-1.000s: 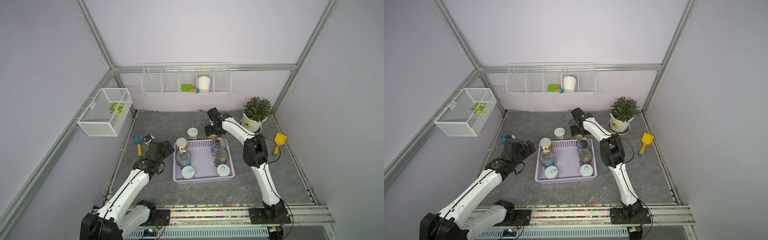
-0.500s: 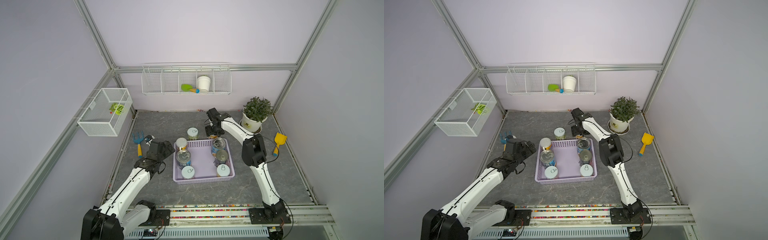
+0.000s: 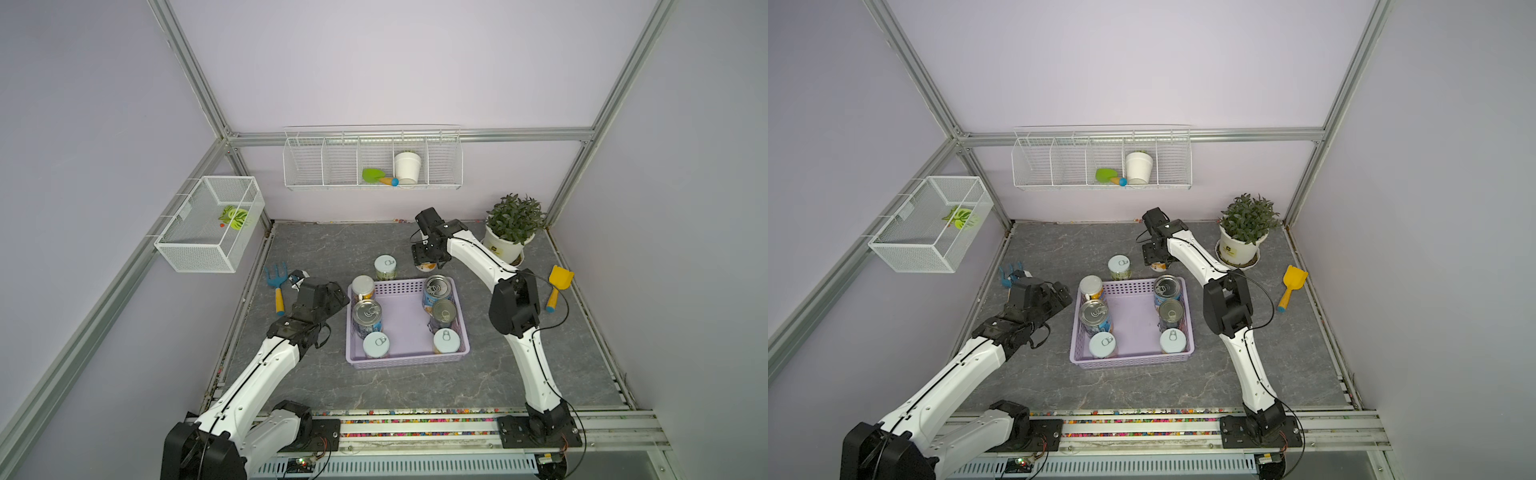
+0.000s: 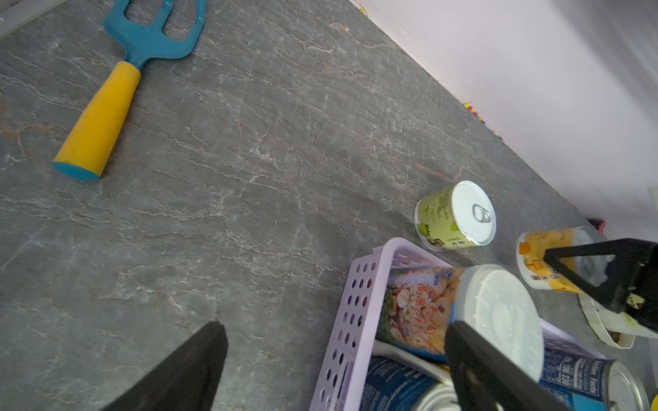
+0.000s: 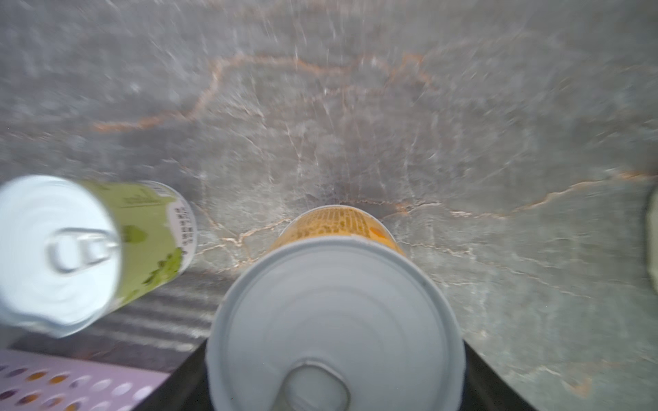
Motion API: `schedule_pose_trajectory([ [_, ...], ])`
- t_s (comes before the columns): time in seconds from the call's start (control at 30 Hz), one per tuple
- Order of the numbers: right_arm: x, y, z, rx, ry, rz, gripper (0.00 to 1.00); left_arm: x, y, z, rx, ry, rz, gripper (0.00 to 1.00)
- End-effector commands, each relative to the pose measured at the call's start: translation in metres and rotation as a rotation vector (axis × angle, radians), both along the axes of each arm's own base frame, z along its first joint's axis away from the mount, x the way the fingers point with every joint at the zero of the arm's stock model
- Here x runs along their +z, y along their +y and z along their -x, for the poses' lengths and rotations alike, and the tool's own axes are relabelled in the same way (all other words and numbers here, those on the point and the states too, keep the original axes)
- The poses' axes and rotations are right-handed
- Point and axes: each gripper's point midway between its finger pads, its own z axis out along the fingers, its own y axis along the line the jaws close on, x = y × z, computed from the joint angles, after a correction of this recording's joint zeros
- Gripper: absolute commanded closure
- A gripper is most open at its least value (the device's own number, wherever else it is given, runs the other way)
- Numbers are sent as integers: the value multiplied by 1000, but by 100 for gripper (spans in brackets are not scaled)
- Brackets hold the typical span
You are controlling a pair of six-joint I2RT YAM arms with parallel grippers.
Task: Put the canned food in the basket
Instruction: Pick up the canned food from the center of the board, then place the canned food in the basket.
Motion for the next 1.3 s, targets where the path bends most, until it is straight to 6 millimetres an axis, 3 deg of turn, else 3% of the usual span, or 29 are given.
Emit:
schedule_pose_trajectory([
  [0.0,77,5,-9,11,-181,-52,43,2,3,2,1,-8,-6,0],
  [0.33,125,16,13,66,-259,-56,47,6,5,2,8,-14,-8,0],
  [0.7,166,15,58,127,-338,-146,52,11,5,-4,5,-17,-14,0],
  [0.97,177,15,99,167,-376,-174,53,35,9,-18,2,-30,-21,0],
  [1.27,169,27,148,238,-396,-168,53,66,9,-43,-10,-54,-30,0],
])
